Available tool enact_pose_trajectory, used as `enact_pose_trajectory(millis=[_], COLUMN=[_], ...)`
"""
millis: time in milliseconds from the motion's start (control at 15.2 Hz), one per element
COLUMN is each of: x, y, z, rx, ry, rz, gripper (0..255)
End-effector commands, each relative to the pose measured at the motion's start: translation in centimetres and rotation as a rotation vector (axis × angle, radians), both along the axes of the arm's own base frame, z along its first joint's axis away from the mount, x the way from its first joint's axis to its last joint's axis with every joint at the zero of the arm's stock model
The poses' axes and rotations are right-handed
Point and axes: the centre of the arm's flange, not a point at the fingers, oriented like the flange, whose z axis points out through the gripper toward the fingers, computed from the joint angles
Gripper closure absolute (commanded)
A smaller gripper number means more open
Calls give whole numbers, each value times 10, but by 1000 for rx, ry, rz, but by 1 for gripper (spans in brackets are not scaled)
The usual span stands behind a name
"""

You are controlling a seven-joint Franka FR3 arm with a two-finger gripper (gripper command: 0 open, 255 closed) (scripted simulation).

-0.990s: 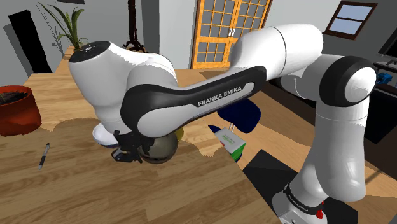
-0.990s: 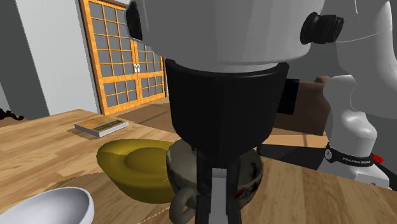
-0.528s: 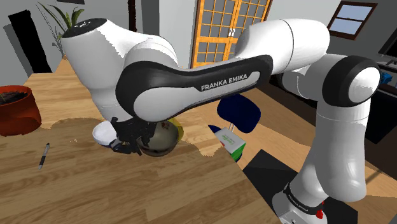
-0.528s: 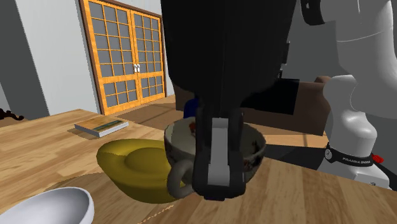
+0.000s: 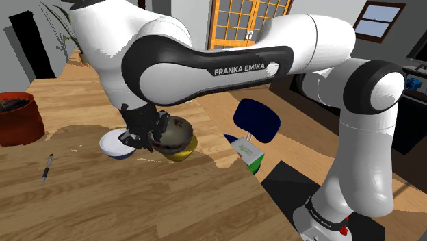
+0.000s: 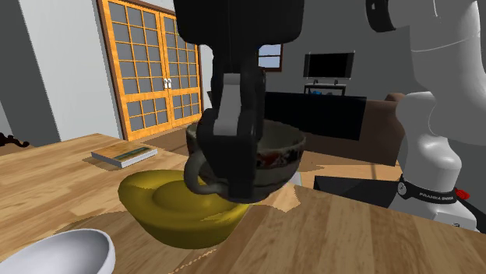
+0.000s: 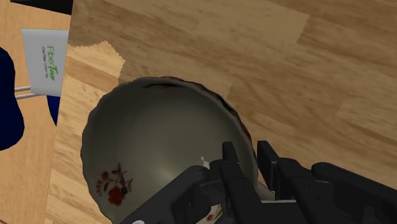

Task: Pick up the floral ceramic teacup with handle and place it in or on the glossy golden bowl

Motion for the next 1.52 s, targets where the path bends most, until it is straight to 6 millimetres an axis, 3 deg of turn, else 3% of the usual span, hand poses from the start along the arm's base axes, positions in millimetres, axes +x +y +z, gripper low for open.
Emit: enact_pose_trajectory(millis=[0, 726, 1452], x=[17, 130, 130], y=[-17, -117, -117], z=[1, 12, -46], rx=[0, 0, 0], ry=[0, 0, 0], rz=[1, 1, 1], gripper=[255, 255, 255])
